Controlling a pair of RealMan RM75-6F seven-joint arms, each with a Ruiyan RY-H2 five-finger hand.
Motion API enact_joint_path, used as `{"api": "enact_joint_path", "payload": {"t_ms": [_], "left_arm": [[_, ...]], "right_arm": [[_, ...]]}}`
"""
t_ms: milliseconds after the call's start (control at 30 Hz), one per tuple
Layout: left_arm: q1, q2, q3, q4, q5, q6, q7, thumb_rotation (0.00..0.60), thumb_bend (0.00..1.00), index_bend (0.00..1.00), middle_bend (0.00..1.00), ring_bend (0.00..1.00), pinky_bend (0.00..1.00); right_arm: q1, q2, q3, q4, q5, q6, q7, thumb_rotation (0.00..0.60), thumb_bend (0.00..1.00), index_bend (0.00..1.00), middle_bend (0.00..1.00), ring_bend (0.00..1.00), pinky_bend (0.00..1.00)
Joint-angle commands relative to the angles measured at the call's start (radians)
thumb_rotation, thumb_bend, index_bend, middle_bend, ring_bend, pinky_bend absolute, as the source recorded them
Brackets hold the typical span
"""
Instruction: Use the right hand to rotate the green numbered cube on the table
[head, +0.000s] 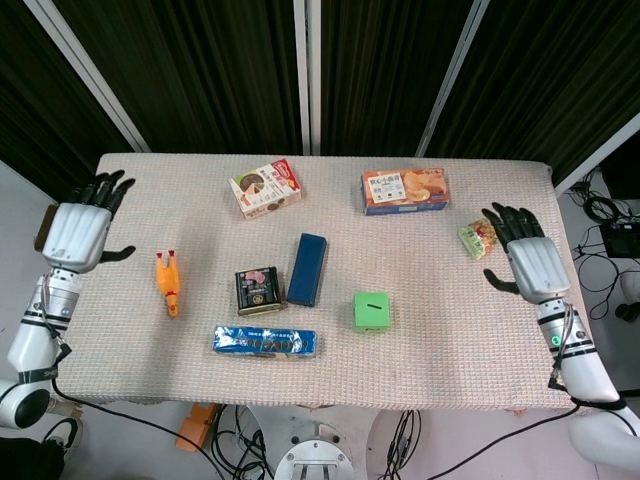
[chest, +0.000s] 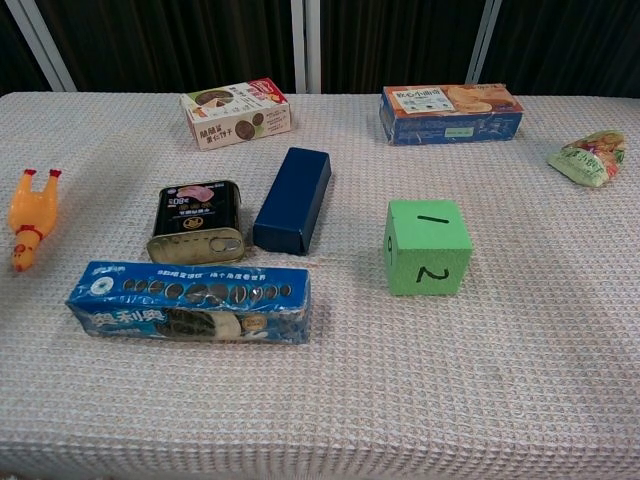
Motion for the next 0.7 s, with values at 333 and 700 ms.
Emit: {"api": "enact_joint_path", "payload": {"t_ms": [333,700], "left_arm": [[0.249,-0.012,0.216,-0.088,0.159,0.217,0.038,0.578,0.07,0.1,0.08,0.07,0.19],[0.374,-0.087,0.278,0.047,0.275,0.348,-0.069,0.577,0.09,0.1,0.08,0.07,0.19]], "right_arm": [[0.003,0.004,-0.124,-0.299,0.148,-0.075,-0.321,0.6,0.12,0.0,0.0,0.0,0.0],[0.077,-0.327,-0.074,-0.171,0.237,0.005,-0.522,0.6,0.12,0.0,0.0,0.0,0.0]]}}
